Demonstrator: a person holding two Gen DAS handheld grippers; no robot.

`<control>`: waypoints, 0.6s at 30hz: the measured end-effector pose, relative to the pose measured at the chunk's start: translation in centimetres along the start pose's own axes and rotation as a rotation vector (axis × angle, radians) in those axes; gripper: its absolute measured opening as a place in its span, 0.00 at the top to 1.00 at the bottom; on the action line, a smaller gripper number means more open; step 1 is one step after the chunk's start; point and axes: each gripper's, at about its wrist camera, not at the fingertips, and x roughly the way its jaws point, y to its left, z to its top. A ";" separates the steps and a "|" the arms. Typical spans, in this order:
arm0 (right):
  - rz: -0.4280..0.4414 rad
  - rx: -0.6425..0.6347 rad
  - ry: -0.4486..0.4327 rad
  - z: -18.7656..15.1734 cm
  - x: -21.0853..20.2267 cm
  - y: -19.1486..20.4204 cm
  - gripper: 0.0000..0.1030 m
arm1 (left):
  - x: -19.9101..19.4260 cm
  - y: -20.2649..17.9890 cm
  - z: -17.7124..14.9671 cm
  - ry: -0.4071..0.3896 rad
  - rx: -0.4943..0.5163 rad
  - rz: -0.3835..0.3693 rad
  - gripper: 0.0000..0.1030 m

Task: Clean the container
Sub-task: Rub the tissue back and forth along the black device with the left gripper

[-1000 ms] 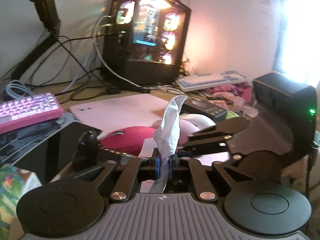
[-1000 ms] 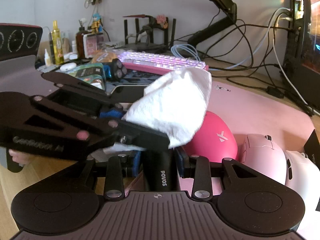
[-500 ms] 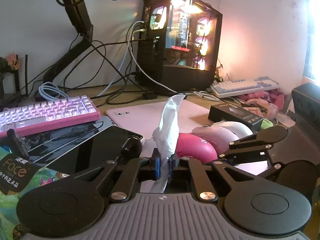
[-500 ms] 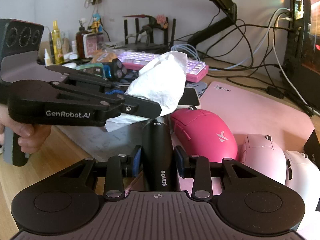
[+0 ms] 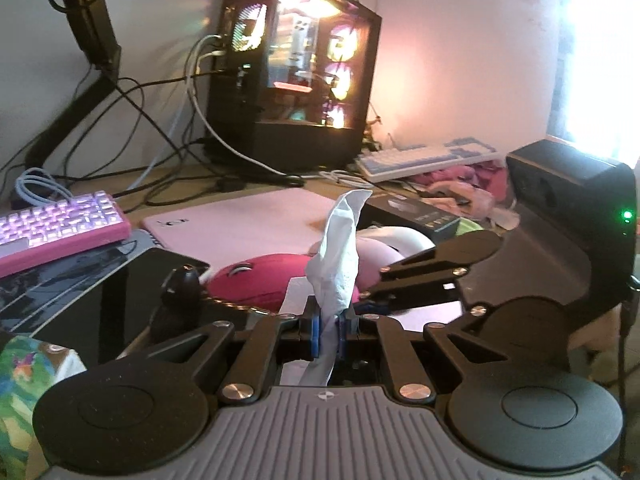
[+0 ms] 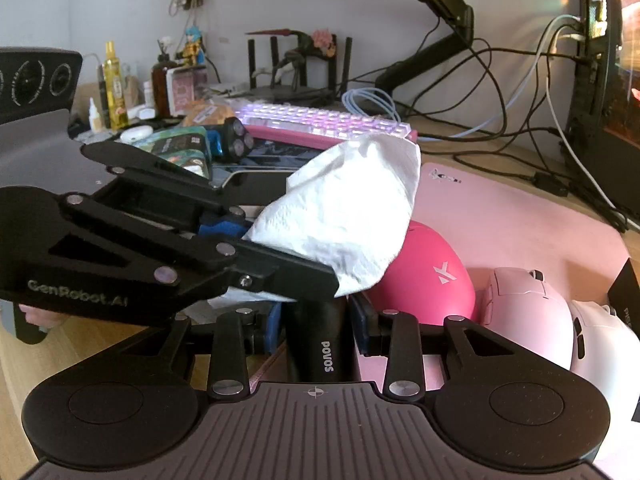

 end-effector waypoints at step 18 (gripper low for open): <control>-0.002 -0.002 0.000 0.0 -0.2 0.4 0.62 | -0.5 1.9 0.3 -0.024 -0.075 0.147 0.88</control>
